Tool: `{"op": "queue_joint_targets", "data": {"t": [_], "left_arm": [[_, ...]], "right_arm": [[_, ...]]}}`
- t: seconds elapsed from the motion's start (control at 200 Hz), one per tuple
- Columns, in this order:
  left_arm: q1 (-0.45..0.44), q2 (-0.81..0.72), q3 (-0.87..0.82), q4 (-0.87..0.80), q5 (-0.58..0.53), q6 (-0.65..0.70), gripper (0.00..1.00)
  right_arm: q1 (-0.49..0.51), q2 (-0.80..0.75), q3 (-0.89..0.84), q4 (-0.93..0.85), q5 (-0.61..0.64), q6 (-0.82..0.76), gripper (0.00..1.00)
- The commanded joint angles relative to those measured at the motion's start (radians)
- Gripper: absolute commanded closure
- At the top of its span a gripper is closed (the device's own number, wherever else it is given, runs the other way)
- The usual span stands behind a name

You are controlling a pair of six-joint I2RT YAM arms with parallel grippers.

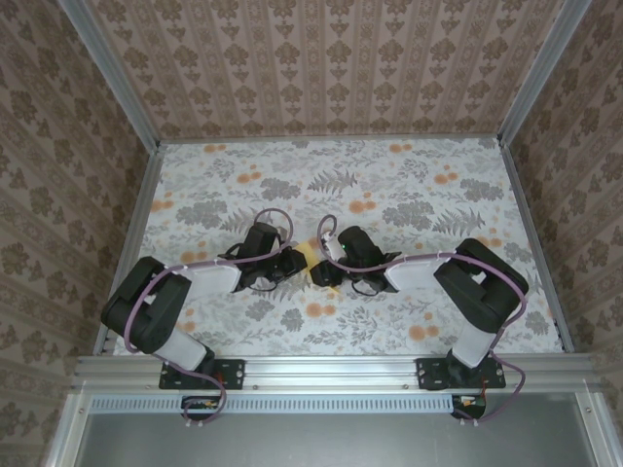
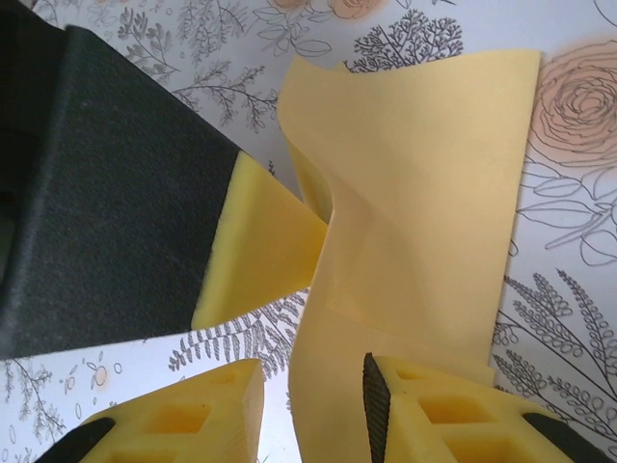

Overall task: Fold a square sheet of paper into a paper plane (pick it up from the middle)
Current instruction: Fold the wing for the fifth time at the center of the table.

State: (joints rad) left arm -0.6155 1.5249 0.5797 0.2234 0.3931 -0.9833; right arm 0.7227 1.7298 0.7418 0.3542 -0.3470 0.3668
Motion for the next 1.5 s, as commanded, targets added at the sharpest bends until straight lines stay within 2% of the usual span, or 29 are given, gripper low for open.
{"op": "queue_joint_targets", "data": {"t": [0.0, 0.365, 0.46, 0.69, 1.19, 1.495], "left_arm": [[-0.003, 0.008, 0.032, -0.014, -0.004, -0.005, 0.80], [-0.003, 0.008, 0.045, -0.021, -0.007, -0.011, 0.80], [-0.003, 0.009, 0.049, -0.024, -0.006, -0.010, 0.80], [0.002, -0.006, 0.051, -0.043, -0.013, -0.002, 0.80], [0.006, -0.134, -0.033, 0.012, -0.042, 0.061, 0.78], [0.004, -0.056, -0.026, 0.087, 0.011, 0.050, 0.79]], "right_arm": [[-0.005, 0.028, 0.034, -0.024, -0.030, -0.007, 0.66], [-0.004, 0.062, 0.051, -0.048, -0.005, -0.066, 0.67], [-0.004, 0.068, 0.050, -0.044, 0.003, -0.080, 0.71], [-0.003, 0.053, 0.038, -0.023, -0.015, -0.074, 0.91], [-0.083, 0.138, 0.074, -0.003, -0.209, 0.183, 1.00], [-0.100, 0.158, 0.082, -0.019, -0.239, 0.242, 1.00]]}}
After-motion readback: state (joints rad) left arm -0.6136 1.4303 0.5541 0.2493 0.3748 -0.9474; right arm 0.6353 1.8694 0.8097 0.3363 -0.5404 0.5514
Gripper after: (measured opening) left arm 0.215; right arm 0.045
